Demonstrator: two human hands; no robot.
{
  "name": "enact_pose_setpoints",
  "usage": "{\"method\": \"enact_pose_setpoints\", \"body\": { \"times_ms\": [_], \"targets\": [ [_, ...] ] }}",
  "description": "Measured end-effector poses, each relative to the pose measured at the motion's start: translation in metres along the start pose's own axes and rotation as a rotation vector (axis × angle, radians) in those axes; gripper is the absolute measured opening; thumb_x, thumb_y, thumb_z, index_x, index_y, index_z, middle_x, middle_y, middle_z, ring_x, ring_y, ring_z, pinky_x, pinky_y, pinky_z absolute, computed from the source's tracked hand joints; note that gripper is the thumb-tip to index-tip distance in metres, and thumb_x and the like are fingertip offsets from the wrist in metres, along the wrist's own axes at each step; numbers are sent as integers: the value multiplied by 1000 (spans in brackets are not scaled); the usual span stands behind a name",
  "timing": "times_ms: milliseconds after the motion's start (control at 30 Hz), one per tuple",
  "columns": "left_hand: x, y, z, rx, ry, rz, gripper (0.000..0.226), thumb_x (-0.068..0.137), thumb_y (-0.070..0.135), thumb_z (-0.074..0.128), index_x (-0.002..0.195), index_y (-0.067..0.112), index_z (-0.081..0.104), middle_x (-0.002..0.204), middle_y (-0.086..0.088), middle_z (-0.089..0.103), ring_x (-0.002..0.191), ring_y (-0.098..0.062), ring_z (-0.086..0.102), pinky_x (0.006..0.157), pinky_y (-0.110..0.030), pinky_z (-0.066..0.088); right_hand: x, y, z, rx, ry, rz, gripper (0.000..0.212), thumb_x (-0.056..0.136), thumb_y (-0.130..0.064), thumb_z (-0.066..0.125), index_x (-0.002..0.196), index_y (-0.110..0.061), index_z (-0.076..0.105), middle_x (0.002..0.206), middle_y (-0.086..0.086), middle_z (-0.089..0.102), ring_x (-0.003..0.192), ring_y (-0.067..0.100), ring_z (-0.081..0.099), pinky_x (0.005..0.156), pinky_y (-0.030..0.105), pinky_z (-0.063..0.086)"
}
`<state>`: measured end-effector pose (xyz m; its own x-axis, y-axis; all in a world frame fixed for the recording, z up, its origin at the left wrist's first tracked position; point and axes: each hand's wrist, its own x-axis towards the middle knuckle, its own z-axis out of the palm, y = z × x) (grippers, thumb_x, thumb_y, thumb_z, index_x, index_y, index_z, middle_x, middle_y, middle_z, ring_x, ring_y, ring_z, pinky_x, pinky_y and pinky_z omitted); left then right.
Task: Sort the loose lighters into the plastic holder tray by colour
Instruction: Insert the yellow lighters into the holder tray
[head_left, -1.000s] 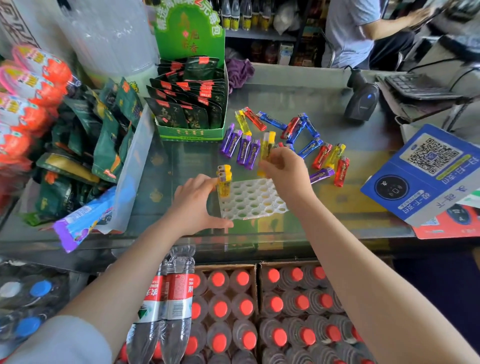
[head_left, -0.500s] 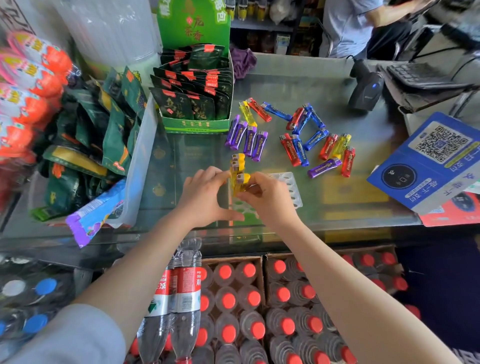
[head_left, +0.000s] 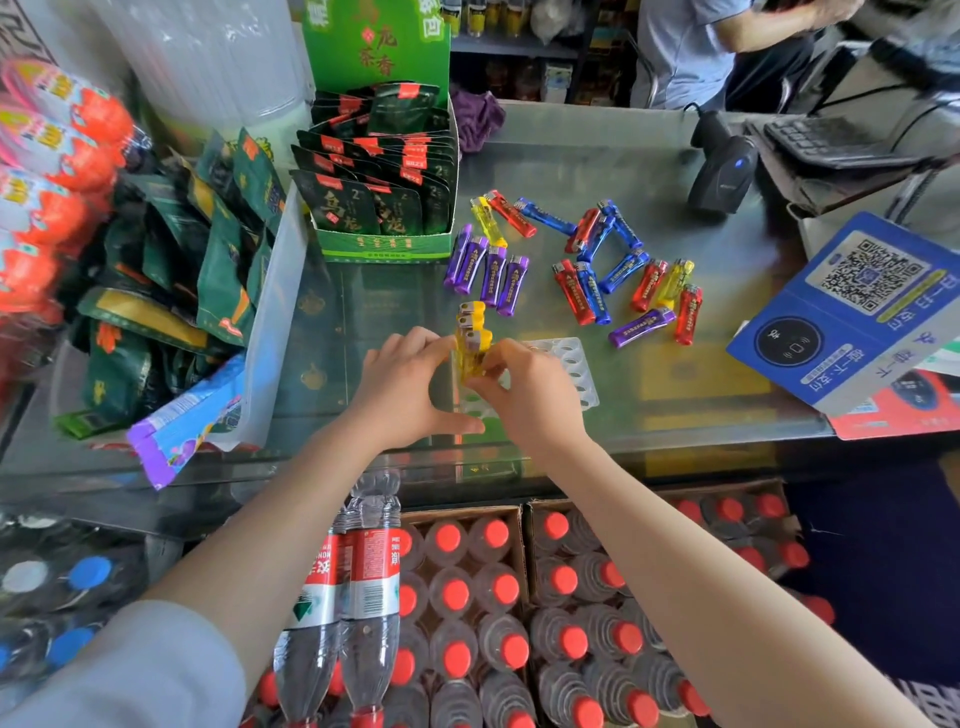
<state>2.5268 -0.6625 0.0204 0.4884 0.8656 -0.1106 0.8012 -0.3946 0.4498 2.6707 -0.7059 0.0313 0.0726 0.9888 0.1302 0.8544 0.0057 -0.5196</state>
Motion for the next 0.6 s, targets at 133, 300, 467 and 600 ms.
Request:
{"method": "enact_pose_setpoints", "body": {
  "times_ms": [133,300,467,600],
  "targets": [
    [-2,4,-4,8,-10,13,77,59,63,68,123,28,43,119,0,44,109,-22,36,94,-41,32,-3,4,1,29,-16,-54,22,83,-26,64,92,-6,61,93,11,64,78,31,59,61,36,47],
    [-3,13,-1,24,-11,42,79,59,61,70,123,24,43,117,-3,45,106,-22,38,90,-38,35,-8,30,-24,92,83,-85,18,85,-13,58,102,-10,62,96,8,63,78,19,54,63,28,41],
    [0,28,6,22,-29,53,78,60,61,68,123,23,42,121,-1,42,110,-19,35,93,-35,32,15,92,-64,214,356,352,19,89,-9,47,99,-9,63,102,9,67,89,22,59,71,23,37],
    [6,39,12,7,-29,61,78,59,62,68,123,26,42,121,1,42,109,-16,34,91,-33,31,41,127,-78,149,355,558,25,90,-16,43,109,-12,57,112,11,63,102,29,56,73,28,36]
  ]
}}
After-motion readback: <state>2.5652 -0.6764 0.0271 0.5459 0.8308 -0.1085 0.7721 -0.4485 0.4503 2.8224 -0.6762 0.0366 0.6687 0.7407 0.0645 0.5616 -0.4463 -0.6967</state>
